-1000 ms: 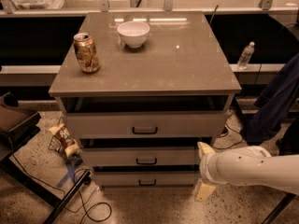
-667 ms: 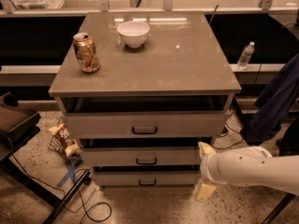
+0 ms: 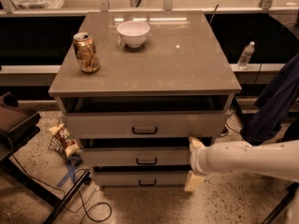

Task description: Open middle drawer

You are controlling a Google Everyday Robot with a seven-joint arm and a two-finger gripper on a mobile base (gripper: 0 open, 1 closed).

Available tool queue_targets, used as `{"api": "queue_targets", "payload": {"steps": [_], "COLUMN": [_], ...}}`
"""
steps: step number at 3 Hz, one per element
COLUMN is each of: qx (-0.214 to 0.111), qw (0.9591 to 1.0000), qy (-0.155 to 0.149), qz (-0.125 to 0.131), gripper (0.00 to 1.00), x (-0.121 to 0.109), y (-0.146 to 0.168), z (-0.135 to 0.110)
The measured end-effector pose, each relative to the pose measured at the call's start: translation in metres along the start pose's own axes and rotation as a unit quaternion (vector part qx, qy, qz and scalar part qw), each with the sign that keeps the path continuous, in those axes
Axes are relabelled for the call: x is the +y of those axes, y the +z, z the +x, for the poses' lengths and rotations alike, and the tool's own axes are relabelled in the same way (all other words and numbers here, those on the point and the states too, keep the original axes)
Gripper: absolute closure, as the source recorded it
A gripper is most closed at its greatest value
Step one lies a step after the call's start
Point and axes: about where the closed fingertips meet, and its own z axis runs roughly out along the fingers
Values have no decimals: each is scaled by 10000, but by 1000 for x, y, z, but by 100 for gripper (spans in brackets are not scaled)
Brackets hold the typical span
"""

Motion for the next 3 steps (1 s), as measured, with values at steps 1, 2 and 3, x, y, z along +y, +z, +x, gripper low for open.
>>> {"api": "queue_targets", "payload": {"steps": [1, 2, 3], "qx": [-106, -66, -1], "qw": [9998, 9996, 9991], "qy": [90, 143, 180], "qz": [-129, -254, -381], "gripper": [0, 0, 26], "x": [-12, -13, -12], "y": [50, 74, 97], "z": [6, 12, 20]}}
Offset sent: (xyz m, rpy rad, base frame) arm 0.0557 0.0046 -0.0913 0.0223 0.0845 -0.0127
